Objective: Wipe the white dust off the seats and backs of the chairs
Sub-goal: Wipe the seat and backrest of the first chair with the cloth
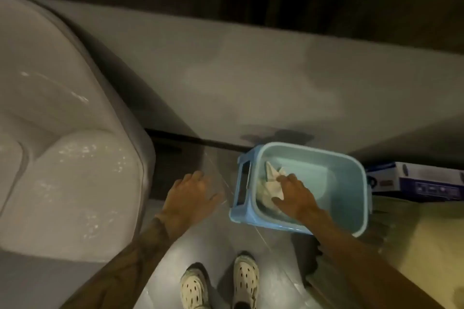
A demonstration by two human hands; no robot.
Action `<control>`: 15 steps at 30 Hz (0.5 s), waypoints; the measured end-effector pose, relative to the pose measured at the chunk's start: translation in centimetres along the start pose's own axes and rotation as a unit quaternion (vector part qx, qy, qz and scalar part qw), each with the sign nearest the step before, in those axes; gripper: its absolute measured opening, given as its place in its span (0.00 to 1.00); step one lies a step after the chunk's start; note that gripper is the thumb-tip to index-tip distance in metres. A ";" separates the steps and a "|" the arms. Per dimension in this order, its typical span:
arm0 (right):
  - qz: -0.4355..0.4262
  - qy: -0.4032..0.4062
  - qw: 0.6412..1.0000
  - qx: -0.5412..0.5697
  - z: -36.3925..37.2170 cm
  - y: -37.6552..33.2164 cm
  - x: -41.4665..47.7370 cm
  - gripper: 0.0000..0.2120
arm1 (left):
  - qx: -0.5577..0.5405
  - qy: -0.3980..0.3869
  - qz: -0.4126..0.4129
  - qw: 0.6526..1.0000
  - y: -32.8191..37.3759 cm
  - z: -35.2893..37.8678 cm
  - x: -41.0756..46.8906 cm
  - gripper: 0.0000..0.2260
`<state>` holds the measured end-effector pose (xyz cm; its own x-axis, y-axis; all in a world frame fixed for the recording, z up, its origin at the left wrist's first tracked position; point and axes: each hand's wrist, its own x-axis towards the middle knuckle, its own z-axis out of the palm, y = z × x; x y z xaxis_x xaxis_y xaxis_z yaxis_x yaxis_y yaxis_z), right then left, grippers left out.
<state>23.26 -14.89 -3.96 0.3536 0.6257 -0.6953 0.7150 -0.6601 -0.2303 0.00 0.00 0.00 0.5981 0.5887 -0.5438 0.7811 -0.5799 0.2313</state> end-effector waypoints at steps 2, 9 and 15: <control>0.016 0.017 1.000 -0.013 2.0 -0.4 2.1 0.31 | 0.006 0.000 -0.003 1.000 -0.9 2.3 1.5 0.26; 0.032 0.080 0.996 -0.022 5.6 -0.1 5.2 0.24 | -0.017 -0.006 -0.002 1.000 -2.6 7.9 2.7 0.30; 0.024 0.128 0.991 0.030 2.2 0.5 1.4 0.14 | -0.050 -0.011 -0.011 0.999 -2.6 6.4 -0.3 0.29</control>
<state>22.75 -15.24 -6.55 0.5338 0.6728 -0.5123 0.6595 -0.7104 -0.2458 -3.33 -2.28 -5.62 0.5767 0.5880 -0.5672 0.8091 -0.5070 0.2970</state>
